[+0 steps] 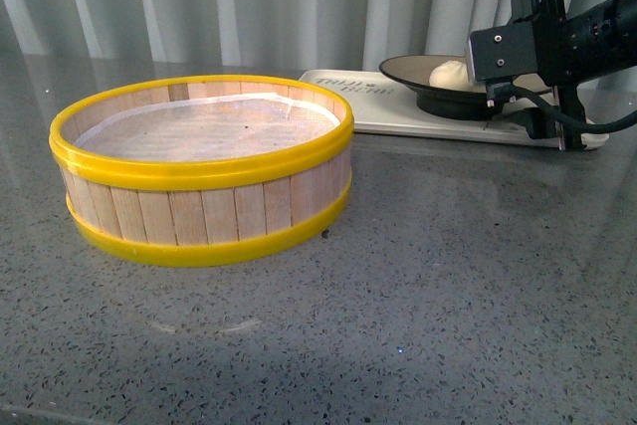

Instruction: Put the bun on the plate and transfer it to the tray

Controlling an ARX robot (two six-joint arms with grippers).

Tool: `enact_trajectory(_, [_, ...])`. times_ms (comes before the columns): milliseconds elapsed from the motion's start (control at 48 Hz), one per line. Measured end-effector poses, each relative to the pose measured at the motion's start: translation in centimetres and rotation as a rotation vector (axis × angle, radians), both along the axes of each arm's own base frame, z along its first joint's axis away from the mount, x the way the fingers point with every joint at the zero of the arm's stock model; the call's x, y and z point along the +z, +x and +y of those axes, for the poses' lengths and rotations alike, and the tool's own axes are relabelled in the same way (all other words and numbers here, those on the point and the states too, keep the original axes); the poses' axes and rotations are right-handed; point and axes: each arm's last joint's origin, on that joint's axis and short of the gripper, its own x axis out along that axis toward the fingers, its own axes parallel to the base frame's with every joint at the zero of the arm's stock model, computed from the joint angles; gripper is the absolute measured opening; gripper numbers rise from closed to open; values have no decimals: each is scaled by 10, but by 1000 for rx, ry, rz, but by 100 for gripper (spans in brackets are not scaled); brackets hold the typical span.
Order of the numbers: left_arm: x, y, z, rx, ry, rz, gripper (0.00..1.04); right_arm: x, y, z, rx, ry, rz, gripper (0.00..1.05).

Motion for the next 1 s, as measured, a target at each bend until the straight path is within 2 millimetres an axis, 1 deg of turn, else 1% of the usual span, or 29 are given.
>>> enact_trajectory(83, [0,0,0,0,0,0,98,6,-15,2,20,13,-12,91])
enact_trajectory(146, [0,0,0,0,0,0,98,10,-23,2,29,20,-28,97])
enact_trajectory(167, [0,0,0,0,0,0,98,11,-25,2,30,23,-32,98])
enact_trajectory(292, [0,0,0,0,0,0,98,19,-47,1,44,59,-62,95])
enact_trajectory(334, [0,0,0,0,0,0,98,24,-60,1,45,82,-80,96])
enact_trajectory(438, [0,0,0,0,0,0,98,34,-83,-1,6,159,-118,96])
enact_trajectory(521, [0,0,0,0,0,0,98,47,-105,-3,-83,260,-180,96])
enact_trajectory(605, [0,0,0,0,0,0,98,59,-133,-6,-180,438,-215,96])
enact_trajectory(667, [0,0,0,0,0,0,98,67,-144,-8,-204,541,-210,96])
enact_trajectory(730, [0,0,0,0,0,0,98,73,-149,-9,-213,602,-211,96])
enact_trajectory(792, [0,0,0,0,0,0,98,73,-149,-10,-233,649,-192,96])
enact_trajectory(855, [0,0,0,0,0,0,98,64,-147,-10,-265,686,-154,96])
enact_trajectory(876, [0,0,0,0,0,0,98,61,-147,-9,-305,713,-160,93])
enact_trajectory(897, [0,0,0,0,0,0,98,58,-148,-9,-371,777,-168,90])
enact_trajectory(918, [0,0,0,0,0,0,98,56,-149,-9,-398,791,-180,88])
enact_trajectory(959, [0,0,0,0,0,0,98,49,-156,-10,-499,924,-192,81])
enact_trajectory(1001, [0,0,0,0,0,0,98,44,-163,-11,-545,1031,-185,76])
